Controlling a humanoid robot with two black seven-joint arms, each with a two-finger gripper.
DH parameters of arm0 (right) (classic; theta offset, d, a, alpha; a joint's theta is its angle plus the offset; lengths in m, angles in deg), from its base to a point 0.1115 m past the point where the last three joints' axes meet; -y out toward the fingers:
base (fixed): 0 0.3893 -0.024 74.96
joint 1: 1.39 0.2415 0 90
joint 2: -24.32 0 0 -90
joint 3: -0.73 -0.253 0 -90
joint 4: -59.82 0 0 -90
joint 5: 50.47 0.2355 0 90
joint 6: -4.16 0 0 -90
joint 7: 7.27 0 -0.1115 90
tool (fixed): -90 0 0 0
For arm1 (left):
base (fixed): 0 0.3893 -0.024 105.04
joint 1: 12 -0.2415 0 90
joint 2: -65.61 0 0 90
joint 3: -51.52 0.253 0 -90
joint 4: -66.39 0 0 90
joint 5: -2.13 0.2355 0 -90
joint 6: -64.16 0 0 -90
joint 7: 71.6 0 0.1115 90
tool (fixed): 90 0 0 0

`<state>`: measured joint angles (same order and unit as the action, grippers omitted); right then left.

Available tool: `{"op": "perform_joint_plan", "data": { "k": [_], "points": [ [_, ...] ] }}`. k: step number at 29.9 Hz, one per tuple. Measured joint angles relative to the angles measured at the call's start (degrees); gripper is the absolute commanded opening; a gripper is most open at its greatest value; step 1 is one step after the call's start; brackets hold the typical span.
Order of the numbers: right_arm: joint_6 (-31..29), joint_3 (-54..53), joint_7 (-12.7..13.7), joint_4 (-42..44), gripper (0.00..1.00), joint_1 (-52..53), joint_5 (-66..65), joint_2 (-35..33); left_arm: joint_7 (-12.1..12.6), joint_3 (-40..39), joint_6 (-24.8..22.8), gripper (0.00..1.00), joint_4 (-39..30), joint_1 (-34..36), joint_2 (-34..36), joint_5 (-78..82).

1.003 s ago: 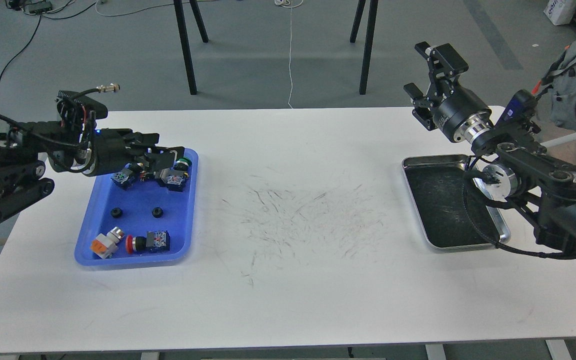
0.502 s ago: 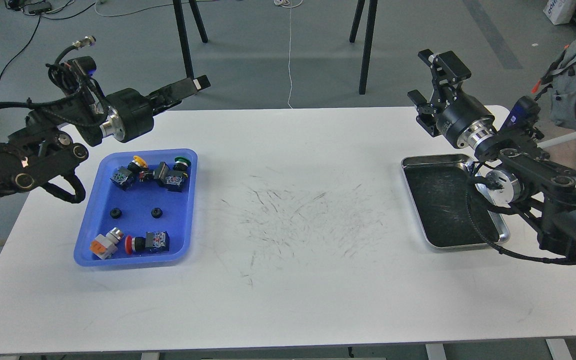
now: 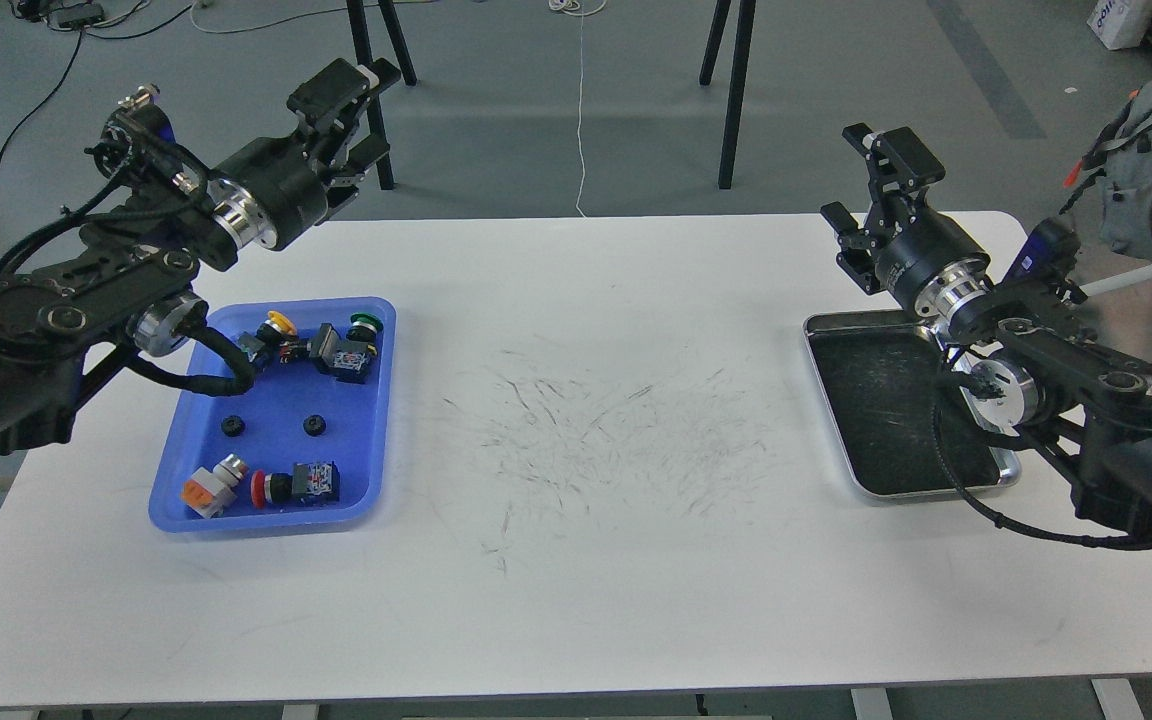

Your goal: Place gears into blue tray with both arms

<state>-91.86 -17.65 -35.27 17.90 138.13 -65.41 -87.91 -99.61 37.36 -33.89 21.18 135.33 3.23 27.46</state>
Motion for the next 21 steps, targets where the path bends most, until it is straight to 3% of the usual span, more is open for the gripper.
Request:
{"op": "perform_joint_plan", "data": {
  "k": [8,21],
  "points": [
    [1.4,-0.8,0.0,0.3,0.98,-2.1,2.3,0.3,0.0,-14.1,-3.5,1.00,1.6,-7.2,-3.2,-3.6],
    [2.8,-3.3,0.0,0.4,0.98,-2.1,4.5,0.9,0.0,-18.1,-3.6,1.00,4.6,-8.2,-6.2,-7.3]
  ]
}}
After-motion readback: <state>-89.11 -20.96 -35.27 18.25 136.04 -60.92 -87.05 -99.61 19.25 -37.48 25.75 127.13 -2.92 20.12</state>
